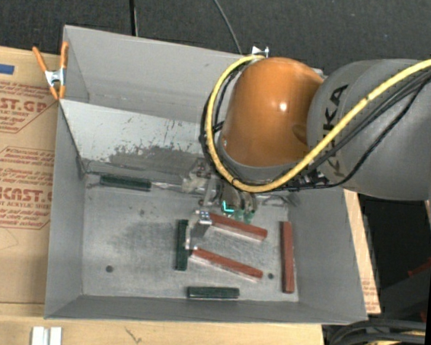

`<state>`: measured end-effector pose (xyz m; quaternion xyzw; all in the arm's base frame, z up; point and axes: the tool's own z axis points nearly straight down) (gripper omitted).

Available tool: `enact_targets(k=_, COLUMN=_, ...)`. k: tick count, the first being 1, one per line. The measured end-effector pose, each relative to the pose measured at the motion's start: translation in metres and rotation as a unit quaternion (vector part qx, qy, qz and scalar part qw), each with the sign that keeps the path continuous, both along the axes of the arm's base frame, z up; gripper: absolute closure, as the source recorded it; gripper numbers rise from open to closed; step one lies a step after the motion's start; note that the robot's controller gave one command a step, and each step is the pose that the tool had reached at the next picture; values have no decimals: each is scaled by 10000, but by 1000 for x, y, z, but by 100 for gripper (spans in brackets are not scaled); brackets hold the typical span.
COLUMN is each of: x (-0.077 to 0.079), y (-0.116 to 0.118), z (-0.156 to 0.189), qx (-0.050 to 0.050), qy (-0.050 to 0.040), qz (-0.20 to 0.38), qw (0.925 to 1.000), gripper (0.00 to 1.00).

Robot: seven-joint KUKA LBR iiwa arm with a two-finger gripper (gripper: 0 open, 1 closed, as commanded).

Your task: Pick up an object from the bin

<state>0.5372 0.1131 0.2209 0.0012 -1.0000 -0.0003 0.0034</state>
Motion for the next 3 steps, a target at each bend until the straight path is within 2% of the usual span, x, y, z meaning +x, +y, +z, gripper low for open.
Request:
enact_targets(k=1, x=2, y=-1, z=5, qx=5, qy=-40, qz=-10, qw=10000, gripper=0)
enact_targets(k=2, x=-18, y=-39, z=-73, qx=4, qy=-58, qz=91, qw=9999, gripper=0)
enact_targets(k=3, x=-14, y=-67, z=-75, qx=-2, qy=-9, qz=-647, qw=9979, gripper=0)
